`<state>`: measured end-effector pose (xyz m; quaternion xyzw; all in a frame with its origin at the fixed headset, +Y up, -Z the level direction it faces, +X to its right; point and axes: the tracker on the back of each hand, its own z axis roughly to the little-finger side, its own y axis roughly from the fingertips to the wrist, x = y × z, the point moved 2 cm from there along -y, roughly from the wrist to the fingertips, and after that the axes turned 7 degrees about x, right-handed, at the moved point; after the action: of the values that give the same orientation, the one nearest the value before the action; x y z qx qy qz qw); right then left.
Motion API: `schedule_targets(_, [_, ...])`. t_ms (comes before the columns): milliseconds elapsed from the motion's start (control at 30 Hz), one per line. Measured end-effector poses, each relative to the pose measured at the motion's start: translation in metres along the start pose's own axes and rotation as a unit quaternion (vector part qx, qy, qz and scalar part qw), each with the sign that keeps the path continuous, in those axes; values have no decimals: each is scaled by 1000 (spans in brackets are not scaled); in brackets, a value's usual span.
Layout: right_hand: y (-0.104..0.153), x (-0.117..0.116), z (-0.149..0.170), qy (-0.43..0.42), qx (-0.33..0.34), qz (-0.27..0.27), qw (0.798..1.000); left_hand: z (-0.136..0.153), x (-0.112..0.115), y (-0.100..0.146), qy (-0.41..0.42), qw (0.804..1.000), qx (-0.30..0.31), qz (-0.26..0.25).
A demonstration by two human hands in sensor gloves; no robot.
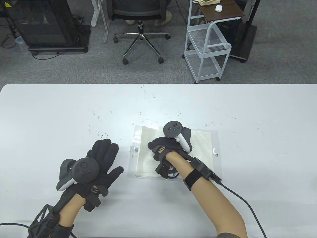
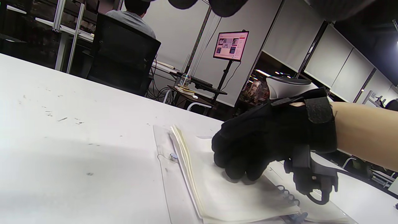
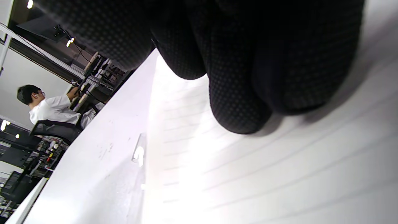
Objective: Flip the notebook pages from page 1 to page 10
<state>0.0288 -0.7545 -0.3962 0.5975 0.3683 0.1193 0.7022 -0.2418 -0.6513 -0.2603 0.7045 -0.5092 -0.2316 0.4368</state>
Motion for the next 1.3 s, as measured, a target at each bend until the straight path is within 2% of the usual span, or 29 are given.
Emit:
schedule_targets(100, [9,12,-2,-5,18,25,1000,-1,-2,1,0,1000,3,-5])
schedule_targets(267, [31,46,-2,-9,45,81,996,0,0,0,1,1000,2,-1])
schedule_targets(467, [50,84,15,54,73,117,989,1,3,-1,-1,1000,-2,3])
schedule_targets(667, [51,99,51,137,62,131,980,1,4,-1,-2,1000,-5,9])
schedule_targets(867, [42,101,88,190,34,104,976,0,6,-2,-3,1000,-7,16])
schedule_targets(1100, [31,92,116,253,4,22,967,2,5,-2,-1,1000,-11,15])
schedule_targets(1233, [27,83,129,255,-18,-42,966,1,4,-2,-1,1000,-7,13])
schedule_targets(1300, [27,81,129,262,-20,-50,963,0,5,-2,-1,1000,-6,13])
